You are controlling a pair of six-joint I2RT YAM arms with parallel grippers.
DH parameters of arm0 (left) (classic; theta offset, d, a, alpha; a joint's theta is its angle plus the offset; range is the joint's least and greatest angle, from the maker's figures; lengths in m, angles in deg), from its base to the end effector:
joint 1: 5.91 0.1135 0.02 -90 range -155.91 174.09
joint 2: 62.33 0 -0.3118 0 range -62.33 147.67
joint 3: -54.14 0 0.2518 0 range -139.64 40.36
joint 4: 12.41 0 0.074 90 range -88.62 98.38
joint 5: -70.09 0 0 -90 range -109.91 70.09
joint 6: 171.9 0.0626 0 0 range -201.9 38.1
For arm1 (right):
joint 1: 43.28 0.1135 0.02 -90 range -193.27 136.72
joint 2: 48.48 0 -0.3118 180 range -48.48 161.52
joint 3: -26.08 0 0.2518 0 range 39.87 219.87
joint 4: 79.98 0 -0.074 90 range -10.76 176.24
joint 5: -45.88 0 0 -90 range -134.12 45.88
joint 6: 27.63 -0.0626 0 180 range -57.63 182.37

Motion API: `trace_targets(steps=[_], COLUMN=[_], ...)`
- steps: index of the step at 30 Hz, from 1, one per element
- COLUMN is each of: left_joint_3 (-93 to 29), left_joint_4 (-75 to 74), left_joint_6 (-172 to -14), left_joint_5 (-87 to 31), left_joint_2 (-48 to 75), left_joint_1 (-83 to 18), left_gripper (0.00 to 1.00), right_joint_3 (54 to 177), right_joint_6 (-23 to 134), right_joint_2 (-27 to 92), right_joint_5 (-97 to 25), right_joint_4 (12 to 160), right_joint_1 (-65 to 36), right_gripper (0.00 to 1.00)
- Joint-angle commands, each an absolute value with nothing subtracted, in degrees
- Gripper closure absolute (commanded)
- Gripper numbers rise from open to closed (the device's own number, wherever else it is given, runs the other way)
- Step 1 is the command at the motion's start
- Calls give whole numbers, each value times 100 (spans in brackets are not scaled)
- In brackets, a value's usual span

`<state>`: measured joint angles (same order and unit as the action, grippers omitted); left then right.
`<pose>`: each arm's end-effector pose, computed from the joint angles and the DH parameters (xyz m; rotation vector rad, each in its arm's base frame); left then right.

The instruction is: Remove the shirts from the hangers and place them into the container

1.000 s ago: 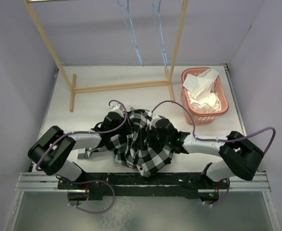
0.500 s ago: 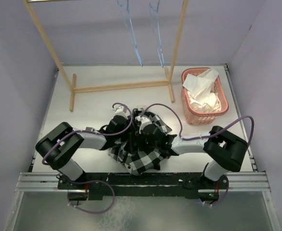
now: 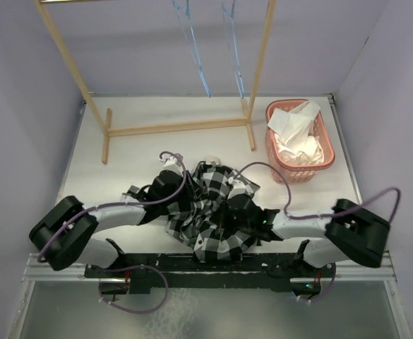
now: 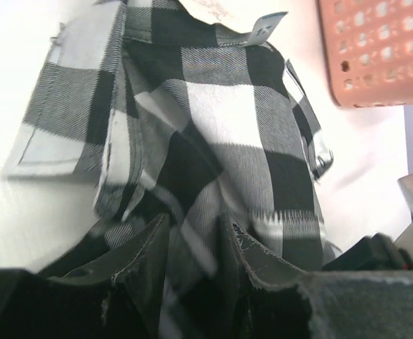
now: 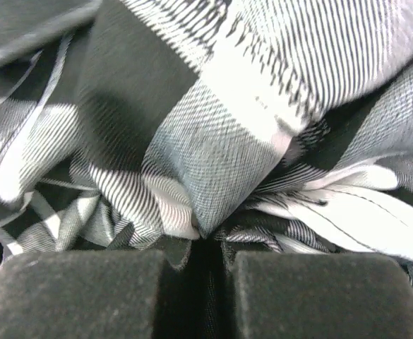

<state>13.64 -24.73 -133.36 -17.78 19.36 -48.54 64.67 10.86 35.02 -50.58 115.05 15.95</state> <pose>0.2105 -0.1906 0.1903 -0.1953 2.2128 -0.9320 0.1499 0.2380 0.1777 -0.0787 2.2662 1.0066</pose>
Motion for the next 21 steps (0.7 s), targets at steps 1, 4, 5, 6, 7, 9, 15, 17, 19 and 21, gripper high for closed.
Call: trace_targets(steps=[1, 4, 5, 6, 7, 9, 15, 17, 19, 21], left_joint_3=[819, 244, 55, -125, -277, -579, -1319, -1402, -1469, -1471], left_joint_4=[-1349, -246, 34, 296, 496, 904, 2074, 2372, 2635, 2821], left_joint_6=[-12809, -12433, -12306, -12185, -12055, -11748, -11152, -10975, -10837, -10729], left_joint_5=[-1638, -1262, -1130, -1007, -909, -741, -504, -424, -305, -197], left_joint_2=[887, -123, -440, -722, -976, -1398, -1978, -2076, -2175, -2287], left_joint_1=[-4898, -4889, -4889, -4889, -4889, -4883, -4889, -4888, -4888, -4889], left_gripper=[60, 55, 53, 52, 50, 50, 49, 50, 50, 50], right_joint_3=[6246, 6716, 6945, 7191, 7463, 8056, 10453, 11221, 11941, 12556], right_joint_6=[1041, 1516, 1677, 1839, 2001, 2337, 3369, 3794, 4389, 5115], right_joint_2=[1782, 312, -57, -353, -594, -891, -465, -93, 274, 597], right_joint_5=[-6288, -6392, -6393, -6446, -6552, -6892, -8389, -8769, -9272, -9642], right_joint_4=[10135, 8815, 8417, 8007, 7685, 7097, 6273, 6278, 6445, 6968], right_joint_1=[1435, 954, 744, 509, 317, 62, -11, -7, -13, -41], right_gripper=[100, 100, 100, 100, 100, 100, 100, 100, 100, 100])
